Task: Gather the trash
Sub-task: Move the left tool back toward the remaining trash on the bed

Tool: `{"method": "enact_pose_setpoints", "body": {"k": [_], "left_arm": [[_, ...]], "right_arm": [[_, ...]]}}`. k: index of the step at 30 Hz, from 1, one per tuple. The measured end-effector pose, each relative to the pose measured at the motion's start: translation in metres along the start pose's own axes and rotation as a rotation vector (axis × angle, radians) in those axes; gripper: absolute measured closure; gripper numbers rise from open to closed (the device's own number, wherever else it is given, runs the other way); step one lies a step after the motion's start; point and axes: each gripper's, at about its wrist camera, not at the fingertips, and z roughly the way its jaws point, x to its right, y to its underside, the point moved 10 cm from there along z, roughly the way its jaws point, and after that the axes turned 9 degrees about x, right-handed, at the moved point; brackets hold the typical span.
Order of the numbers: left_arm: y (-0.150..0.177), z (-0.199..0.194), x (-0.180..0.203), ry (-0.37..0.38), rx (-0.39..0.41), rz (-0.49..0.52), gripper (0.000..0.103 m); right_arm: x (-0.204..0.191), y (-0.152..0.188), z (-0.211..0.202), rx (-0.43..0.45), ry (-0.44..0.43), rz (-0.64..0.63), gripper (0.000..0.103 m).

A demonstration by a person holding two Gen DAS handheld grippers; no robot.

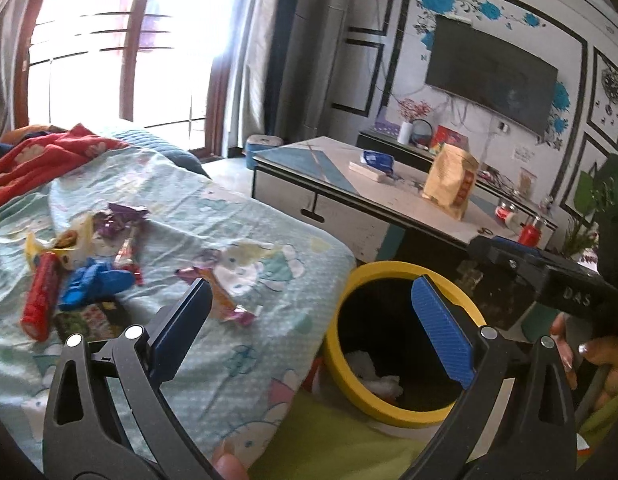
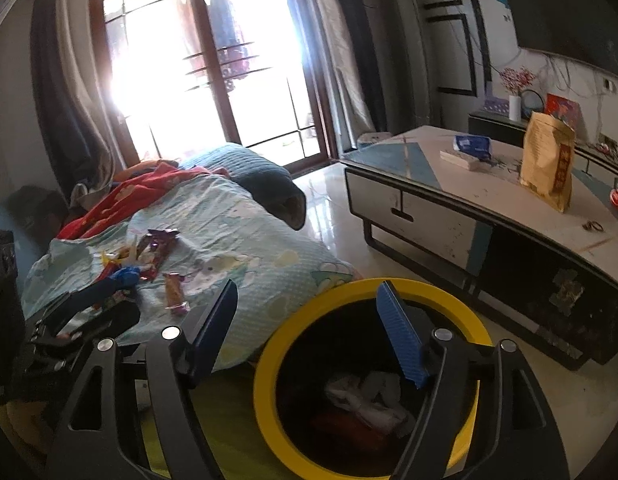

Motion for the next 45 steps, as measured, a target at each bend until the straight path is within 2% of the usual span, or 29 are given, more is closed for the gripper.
{"method": "enact_pose_setpoints", "body": {"k": [22, 32, 45], "left_arm": [[-0.034, -0.04, -0.103, -0.169, 0.104, -0.152, 0.011], [-0.042, -0.054, -0.143, -0.249, 0.136, -0.188, 0.011], [-0.031, -0.062, -0.216, -0.393, 0.122, -0.277, 0.011]], "right_arm": [[-0.112, 0.009, 0.024, -0.05, -0.177, -0.14, 0.031], [-0.16, 0.012, 0.044, -0.076, -0.25, -0.191, 0.031], [-0.192, 0.026, 0.088, -0.149, -0.283, -0.214, 0.031]]}}
